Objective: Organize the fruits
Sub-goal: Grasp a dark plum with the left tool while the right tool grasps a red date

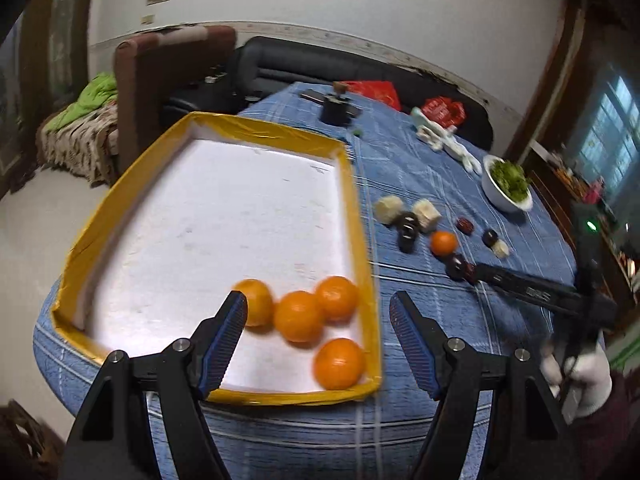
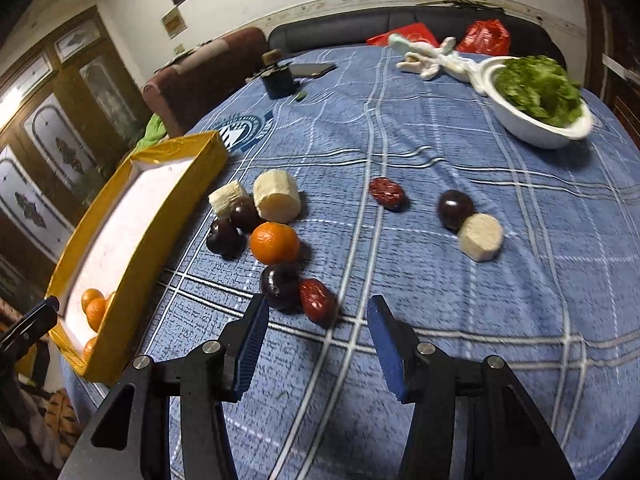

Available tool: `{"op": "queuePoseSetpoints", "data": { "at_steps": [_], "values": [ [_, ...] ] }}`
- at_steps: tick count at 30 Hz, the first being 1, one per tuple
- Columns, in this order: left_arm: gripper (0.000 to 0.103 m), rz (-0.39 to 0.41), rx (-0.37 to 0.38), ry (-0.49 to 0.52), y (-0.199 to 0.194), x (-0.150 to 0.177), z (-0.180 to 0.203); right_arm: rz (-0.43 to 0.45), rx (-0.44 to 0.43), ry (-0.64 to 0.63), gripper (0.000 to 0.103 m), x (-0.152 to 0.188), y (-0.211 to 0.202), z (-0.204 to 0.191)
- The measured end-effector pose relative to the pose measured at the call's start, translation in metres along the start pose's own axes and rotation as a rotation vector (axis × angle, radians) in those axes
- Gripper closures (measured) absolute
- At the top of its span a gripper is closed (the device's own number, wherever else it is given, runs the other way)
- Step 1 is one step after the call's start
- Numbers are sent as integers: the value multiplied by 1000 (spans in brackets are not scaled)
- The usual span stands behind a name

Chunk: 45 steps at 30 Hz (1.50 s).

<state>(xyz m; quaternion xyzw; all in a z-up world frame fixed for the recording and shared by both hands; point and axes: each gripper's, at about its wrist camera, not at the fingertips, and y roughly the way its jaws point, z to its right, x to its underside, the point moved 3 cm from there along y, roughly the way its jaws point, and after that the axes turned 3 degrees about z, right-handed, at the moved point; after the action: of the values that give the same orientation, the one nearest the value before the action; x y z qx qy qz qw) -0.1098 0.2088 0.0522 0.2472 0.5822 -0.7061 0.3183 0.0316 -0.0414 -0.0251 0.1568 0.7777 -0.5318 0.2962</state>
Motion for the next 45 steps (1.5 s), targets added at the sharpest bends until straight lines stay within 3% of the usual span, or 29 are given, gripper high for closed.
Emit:
{"op": "queuePoseSetpoints", "data": {
  "at_steps": [2, 7, 15, 19, 23, 24, 29, 33, 36, 39, 41, 45],
  "values": [
    [30, -2, 12, 38, 0, -1, 13, -7, -2, -13, 53, -1, 7, -1],
    [29, -12, 39, 81, 5, -2, 34, -10, -44, -90, 54, 6, 9, -6],
    [28, -76, 107, 56, 31, -8, 58, -15, -89, -159, 54, 7, 14, -11],
    [28, -87, 119, 88, 39, -9, 76, -37, -236, 17, 53, 0, 13, 17],
    [28, -102, 131, 89, 49, -8, 84, -39, -300, 169, 59, -1, 14, 40],
    [28, -106, 132, 87, 51, -7, 84, -37, -284, 171, 65, 0, 14, 40],
    [28, -117, 138, 75, 55, -5, 84, -5, -272, 116, 65, -2, 6, 32],
    [28, -112, 134, 45, 54, -8, 77, -17, -123, -92, 65, 6, 12, 2],
    [28, -117, 125, 38, 57, -9, 74, 4, -61, -175, 65, 7, 12, -14],
    [28, -129, 125, 50, 62, -8, 81, 7, -67, -153, 68, 6, 12, -9],
    [28, -134, 132, 68, 66, -7, 89, -2, -68, -118, 82, 5, 13, -1],
    [28, -141, 145, 129, 74, -7, 110, 12, -54, -45, 81, 3, 7, 17]
  ]
}}
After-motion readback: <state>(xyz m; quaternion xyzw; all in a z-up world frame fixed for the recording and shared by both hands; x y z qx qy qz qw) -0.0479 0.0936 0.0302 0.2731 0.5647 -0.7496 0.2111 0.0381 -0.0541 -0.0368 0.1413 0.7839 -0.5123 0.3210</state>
